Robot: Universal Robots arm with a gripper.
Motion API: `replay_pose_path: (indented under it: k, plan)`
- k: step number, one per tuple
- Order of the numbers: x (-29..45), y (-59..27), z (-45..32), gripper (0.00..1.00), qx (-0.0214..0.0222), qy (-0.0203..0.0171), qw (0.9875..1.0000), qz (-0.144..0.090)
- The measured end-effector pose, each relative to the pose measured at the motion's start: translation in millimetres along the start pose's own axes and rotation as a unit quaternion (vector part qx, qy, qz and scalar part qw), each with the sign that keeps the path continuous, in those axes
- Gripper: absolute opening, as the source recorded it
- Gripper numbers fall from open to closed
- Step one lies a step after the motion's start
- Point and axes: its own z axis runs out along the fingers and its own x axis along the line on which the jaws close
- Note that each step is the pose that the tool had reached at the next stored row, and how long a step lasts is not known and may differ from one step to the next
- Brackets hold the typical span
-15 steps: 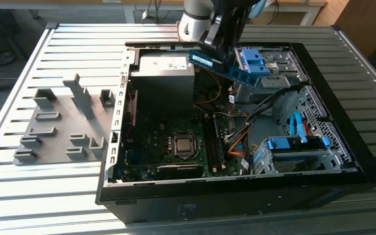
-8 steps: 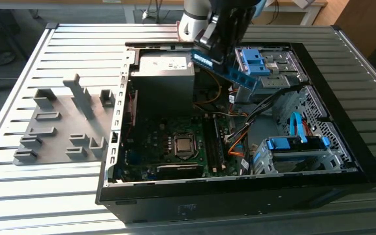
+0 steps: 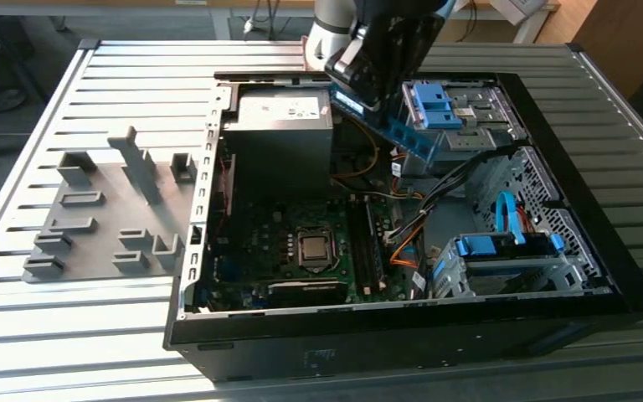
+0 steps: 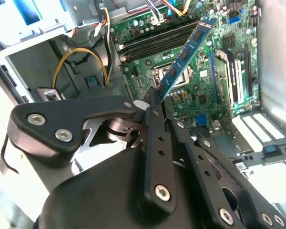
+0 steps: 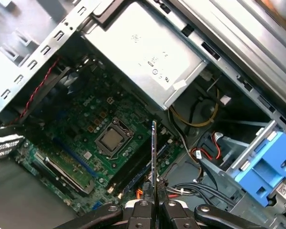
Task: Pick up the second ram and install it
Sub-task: 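Insert the second ram into the second slot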
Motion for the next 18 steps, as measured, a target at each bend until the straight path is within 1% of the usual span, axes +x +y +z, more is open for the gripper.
replay_pose_path:
  k: [2,4,6,9,10,14,18]
  plan:
    - [0.0,0.0,0.5,0.14,0.0006,0.0002,0.9999,0.017]
    - [0.0,0.0,1.0,0.14,0.0012,0.0005,0.9994,0.035]
    - [0.0,0.0,1.5,0.14,0.0018,0.0008,0.9986,0.053]
    - [0.0,0.1,2.4,0.14,0.0027,0.0012,0.9968,0.080]
    - [0.0,0.1,2.8,0.14,0.0030,0.0013,0.9960,0.089]
    - [0.1,0.1,3.8,0.14,0.0041,0.0018,0.9923,0.124]
    - [0.1,0.1,4.7,0.14,0.0051,0.0022,0.9876,0.157]
